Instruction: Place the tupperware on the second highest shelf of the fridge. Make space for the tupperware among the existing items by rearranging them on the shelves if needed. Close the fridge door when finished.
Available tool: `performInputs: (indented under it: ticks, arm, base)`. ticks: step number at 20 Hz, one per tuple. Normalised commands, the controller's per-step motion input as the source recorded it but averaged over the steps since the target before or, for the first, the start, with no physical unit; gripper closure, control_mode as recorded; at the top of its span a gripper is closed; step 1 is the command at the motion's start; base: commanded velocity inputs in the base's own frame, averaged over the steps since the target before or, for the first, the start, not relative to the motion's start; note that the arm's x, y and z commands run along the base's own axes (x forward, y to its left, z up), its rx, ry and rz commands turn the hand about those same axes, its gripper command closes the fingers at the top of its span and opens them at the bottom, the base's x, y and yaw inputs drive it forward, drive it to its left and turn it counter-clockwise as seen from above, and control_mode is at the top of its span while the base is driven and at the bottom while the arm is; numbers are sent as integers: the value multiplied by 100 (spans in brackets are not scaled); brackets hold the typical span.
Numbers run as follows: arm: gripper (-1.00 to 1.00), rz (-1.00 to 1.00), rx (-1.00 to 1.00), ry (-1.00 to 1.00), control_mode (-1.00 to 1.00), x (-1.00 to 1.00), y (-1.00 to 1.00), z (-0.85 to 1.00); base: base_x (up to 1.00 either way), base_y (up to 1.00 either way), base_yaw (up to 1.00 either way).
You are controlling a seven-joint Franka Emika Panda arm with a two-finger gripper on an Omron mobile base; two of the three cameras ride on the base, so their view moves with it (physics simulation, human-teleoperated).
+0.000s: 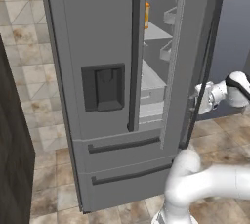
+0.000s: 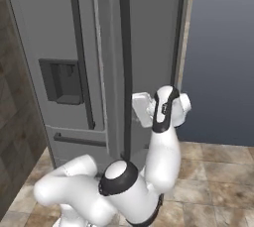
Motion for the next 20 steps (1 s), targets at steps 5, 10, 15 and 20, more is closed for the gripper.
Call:
performInputs:
  ticks: [5, 10, 15, 20]
  arm:
    - [-100, -19, 0, -25, -100, 48, 26, 27]
    - [-100, -42, 0, -22, -100, 62, 27, 22]
    - [-100, -47, 0, -19, -100, 80, 32, 20]
    - [-100, -44, 0, -7, -100, 84, 21, 43]
  base:
    - [0, 0, 0]
    - [0, 0, 0]
    - [0, 0, 0]
    - [0, 0, 0]
